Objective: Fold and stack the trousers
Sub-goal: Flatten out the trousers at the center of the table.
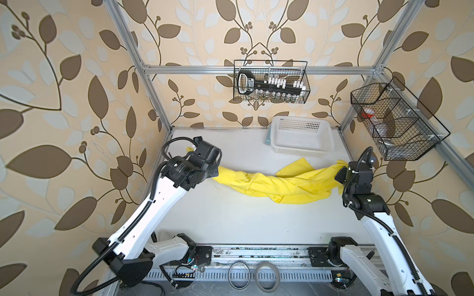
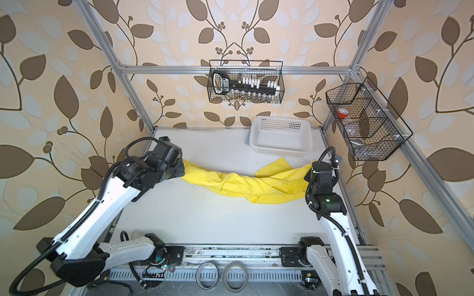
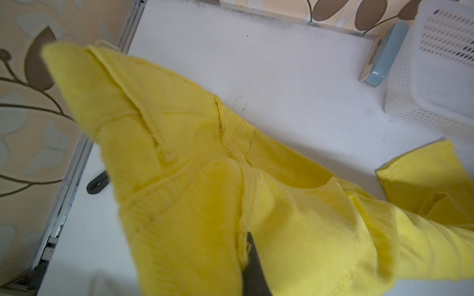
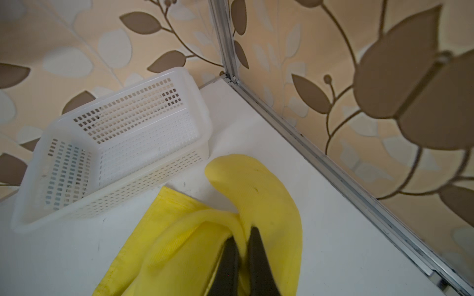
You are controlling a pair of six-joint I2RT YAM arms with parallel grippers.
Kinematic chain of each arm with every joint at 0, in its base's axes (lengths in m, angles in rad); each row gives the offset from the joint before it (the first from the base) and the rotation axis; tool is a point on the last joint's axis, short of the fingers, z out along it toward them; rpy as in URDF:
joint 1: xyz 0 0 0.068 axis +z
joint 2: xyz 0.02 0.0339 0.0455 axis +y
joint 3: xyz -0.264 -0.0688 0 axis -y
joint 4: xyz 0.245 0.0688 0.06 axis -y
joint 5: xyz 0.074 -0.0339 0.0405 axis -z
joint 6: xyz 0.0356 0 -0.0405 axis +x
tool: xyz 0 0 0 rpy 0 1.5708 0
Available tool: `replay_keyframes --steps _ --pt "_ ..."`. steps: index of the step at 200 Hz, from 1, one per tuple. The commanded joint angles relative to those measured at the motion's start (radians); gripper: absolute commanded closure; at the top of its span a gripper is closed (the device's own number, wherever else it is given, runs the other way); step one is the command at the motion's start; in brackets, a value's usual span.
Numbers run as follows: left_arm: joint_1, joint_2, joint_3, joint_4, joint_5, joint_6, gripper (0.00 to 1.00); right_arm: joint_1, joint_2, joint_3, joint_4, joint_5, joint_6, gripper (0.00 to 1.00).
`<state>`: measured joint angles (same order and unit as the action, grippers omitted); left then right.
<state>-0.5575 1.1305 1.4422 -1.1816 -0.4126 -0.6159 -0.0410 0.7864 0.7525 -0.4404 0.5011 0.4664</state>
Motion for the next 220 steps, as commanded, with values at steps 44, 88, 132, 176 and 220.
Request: replay_keyframes --steps 44,88,132,176,220 --pt "-0.070 -0.078 0.131 -0.128 -0.135 -0.110 1.00 -0.074 0.082 0.035 -0.003 0.021 -0.039 1.00" --pt "-0.063 0.080 -0.035 0.149 -0.182 -0.069 1.00 0.008 0.418 0.012 0.107 -0.017 -0.133 1.00" --pt "-0.017 0.288 -0.086 0.314 -0.249 -0.092 1.00 0.095 0.602 0.059 0.123 -0.020 -0.169 0.94" --pt "0.086 0.513 -0.046 0.387 -0.200 -0.113 1.00 0.147 0.608 0.102 0.075 -0.026 -0.222 0.73" --pt "0.142 0.718 0.061 0.418 -0.183 -0.071 0.98 0.184 0.494 0.099 -0.012 -0.136 -0.205 0.41"
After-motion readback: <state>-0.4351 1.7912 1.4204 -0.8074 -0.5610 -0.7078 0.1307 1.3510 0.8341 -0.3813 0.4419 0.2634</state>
